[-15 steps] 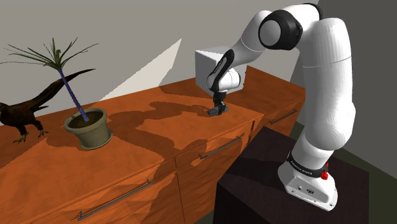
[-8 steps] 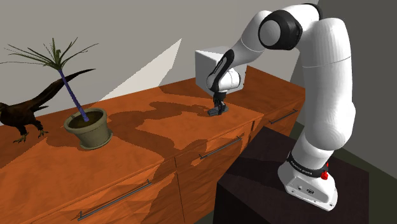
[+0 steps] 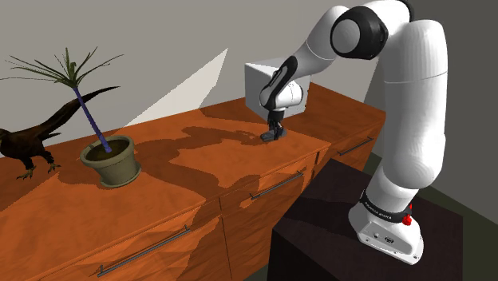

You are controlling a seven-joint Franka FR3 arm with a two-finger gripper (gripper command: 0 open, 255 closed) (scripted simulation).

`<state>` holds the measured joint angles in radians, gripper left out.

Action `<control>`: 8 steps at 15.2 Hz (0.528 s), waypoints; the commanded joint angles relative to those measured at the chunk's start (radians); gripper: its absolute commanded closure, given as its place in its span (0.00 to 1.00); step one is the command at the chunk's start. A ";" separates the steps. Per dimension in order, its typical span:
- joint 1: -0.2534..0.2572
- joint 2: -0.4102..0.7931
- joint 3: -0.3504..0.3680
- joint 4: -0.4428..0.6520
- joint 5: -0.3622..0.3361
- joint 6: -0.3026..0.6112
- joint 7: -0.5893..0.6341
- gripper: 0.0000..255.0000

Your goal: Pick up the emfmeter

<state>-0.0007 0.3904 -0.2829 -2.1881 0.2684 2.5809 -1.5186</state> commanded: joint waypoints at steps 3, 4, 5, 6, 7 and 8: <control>0.013 -0.048 -0.018 -0.004 -0.028 -0.042 0.021 1.00; 0.015 -0.059 -0.022 -0.003 -0.035 -0.053 0.026 1.00; 0.018 -0.070 -0.026 -0.003 -0.042 -0.063 0.031 1.00; 0.021 -0.081 -0.029 -0.003 -0.049 -0.074 0.036 1.00; 0.023 -0.092 -0.033 -0.002 -0.056 -0.085 0.041 1.00; 0.025 -0.102 -0.036 -0.001 -0.063 -0.096 0.046 1.00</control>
<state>0.0206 0.3038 -0.3144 -2.1881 0.2151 2.4987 -1.4803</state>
